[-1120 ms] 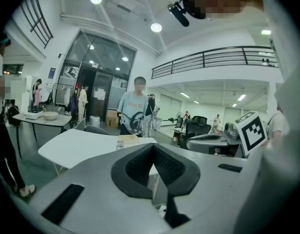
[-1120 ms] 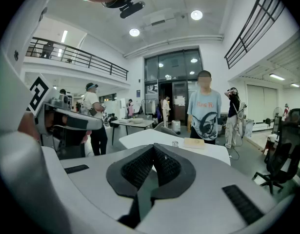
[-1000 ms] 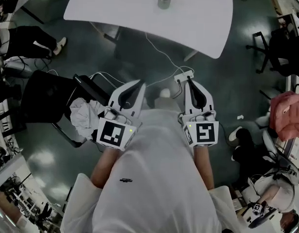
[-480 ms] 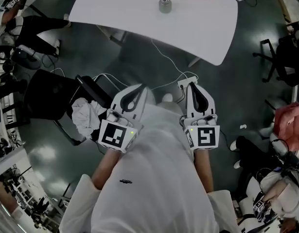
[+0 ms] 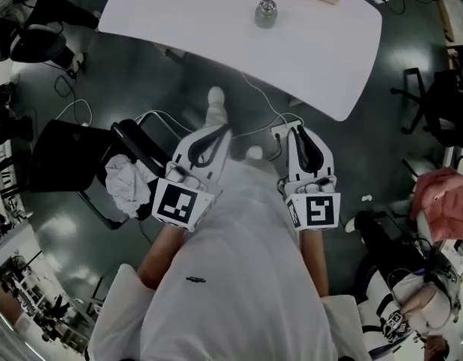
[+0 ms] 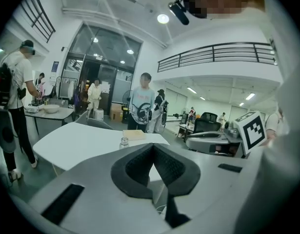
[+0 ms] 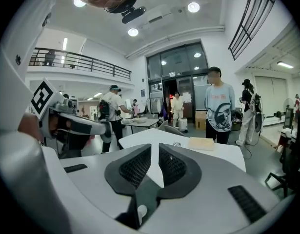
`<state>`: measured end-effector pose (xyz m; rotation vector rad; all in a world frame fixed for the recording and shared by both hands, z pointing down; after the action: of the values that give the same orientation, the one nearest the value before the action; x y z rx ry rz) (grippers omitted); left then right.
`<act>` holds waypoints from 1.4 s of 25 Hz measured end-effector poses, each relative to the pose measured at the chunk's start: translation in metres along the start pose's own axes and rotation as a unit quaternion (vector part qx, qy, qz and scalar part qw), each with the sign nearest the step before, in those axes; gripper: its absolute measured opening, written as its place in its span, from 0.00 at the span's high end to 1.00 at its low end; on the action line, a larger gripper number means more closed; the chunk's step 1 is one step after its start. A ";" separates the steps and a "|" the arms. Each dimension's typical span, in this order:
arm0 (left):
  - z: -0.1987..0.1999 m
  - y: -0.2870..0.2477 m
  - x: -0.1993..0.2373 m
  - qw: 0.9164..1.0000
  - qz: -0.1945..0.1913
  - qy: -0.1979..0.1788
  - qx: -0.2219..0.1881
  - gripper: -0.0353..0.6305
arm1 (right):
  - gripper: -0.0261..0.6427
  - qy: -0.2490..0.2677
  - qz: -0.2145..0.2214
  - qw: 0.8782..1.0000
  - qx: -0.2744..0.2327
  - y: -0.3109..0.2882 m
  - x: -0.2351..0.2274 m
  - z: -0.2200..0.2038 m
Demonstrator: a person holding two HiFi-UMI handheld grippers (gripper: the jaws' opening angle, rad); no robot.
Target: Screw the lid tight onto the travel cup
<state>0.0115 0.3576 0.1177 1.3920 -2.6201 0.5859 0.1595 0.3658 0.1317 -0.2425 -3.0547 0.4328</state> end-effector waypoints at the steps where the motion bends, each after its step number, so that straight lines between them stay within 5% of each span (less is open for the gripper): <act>1: 0.006 -0.005 0.017 1.000 -0.002 0.006 0.001 0.94 | 0.93 0.002 0.000 1.000 0.003 -0.018 0.002 0.005; 14: 0.094 -0.067 0.206 0.998 -0.054 0.000 0.013 0.94 | 0.91 0.045 -0.016 0.998 0.037 -0.217 0.012 0.068; 24: 0.095 -0.122 0.233 0.998 -0.052 -0.004 0.039 0.94 | 0.88 0.064 0.037 0.995 0.063 -0.276 -0.009 0.072; 35: 0.038 -0.191 0.258 0.995 -0.073 0.003 0.066 0.94 | 0.84 0.115 0.108 0.981 0.117 -0.327 -0.025 0.035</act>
<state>0.0236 0.0480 0.2088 1.6019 -2.4872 0.7539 0.1331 0.0420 0.1890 -0.5726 -2.7306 0.7136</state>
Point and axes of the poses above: the fingertips, and each gripper's own axes: y backward along the fingers, x to its left, z out of its top, the point moved 2 cm from there along y, backward along the fingers, and after that the axes turned 14 degrees about -z, right-handed, at the moved point
